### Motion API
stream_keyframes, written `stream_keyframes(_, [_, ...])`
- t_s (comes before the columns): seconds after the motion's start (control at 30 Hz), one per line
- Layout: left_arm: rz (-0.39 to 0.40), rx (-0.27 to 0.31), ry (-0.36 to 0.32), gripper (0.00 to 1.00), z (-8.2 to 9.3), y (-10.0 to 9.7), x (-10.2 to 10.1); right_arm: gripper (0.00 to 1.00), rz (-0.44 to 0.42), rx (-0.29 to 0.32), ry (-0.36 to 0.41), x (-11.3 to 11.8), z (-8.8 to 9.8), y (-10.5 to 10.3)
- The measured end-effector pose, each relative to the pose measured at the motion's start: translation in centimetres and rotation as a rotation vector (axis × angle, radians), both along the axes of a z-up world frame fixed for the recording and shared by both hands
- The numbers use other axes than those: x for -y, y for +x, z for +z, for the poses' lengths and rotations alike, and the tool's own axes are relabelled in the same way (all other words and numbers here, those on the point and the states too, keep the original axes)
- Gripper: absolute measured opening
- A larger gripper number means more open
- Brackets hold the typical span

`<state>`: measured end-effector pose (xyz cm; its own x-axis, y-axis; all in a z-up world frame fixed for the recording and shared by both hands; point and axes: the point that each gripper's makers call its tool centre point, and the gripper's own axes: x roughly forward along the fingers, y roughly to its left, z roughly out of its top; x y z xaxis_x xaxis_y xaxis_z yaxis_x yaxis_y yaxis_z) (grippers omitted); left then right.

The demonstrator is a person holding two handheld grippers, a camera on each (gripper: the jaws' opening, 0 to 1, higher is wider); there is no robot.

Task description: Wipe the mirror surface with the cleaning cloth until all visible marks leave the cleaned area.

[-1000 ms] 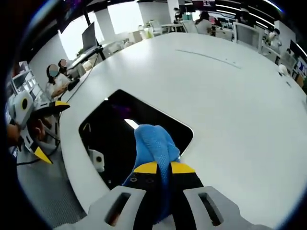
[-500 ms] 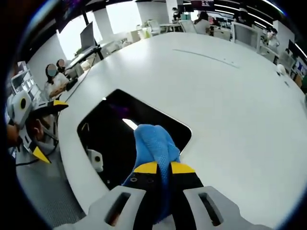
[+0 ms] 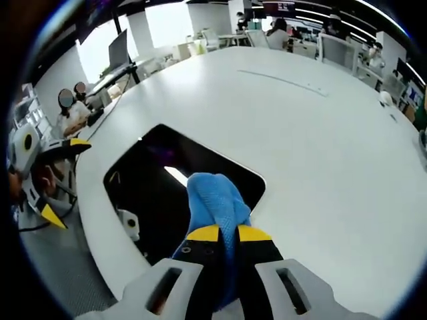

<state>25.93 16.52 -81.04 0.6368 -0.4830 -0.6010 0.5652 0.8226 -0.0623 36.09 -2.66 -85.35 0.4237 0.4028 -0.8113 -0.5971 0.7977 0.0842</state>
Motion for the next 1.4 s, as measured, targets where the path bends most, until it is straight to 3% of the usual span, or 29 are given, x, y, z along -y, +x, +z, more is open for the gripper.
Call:
stream_keyframes(0.53, [0.002, 0.001, 0.004, 0.99, 0.0, -0.1, -0.1, 0.02, -0.047, 0.050, -0.013, 0.1, 0.0, -0.4])
stream_keyframes(1.4, [0.002, -0.002, -0.005, 0.99, 0.0, -0.2, 0.0, 0.02, -0.043, 0.047, -0.020, 0.1, 0.0, -2.7])
